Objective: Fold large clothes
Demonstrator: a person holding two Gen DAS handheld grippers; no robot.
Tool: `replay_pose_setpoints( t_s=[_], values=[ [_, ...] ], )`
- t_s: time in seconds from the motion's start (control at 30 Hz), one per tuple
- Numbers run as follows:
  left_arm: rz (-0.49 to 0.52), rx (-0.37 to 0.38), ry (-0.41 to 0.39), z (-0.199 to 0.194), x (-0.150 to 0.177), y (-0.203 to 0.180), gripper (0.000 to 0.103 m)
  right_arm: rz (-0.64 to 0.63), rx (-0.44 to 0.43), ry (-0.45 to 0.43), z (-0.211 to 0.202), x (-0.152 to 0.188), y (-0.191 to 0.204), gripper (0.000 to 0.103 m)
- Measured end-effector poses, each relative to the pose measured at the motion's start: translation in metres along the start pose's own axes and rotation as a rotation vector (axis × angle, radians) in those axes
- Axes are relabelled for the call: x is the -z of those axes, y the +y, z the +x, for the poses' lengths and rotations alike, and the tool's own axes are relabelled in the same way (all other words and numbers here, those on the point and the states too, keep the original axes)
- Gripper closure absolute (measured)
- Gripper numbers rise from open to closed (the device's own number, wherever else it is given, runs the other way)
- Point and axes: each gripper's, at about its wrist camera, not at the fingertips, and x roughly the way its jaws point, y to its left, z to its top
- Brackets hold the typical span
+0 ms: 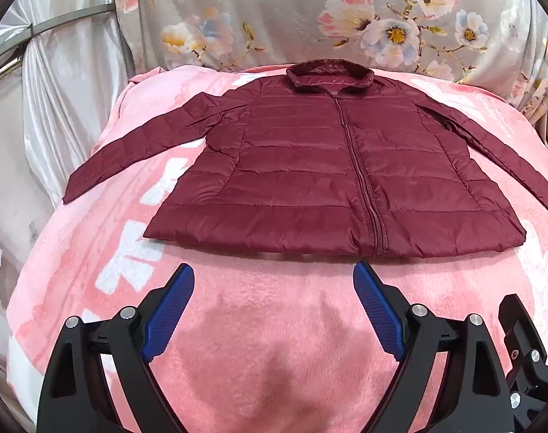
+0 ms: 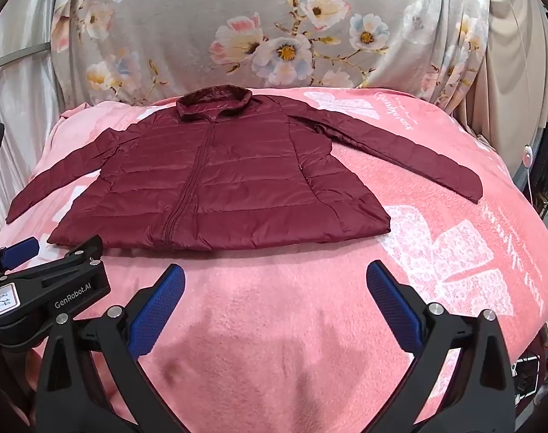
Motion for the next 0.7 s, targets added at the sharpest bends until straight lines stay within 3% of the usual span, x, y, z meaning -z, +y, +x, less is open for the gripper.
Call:
replay_pose_setpoints(
  t_s=[0.7],
  values=[
    [0.005, -0.003, 0.009, 0.0000, 0.0005, 0.0000, 0.016, 0.010, -0.008, 0.006, 0.0030, 0.0046, 0.0004, 0.005]
  ],
)
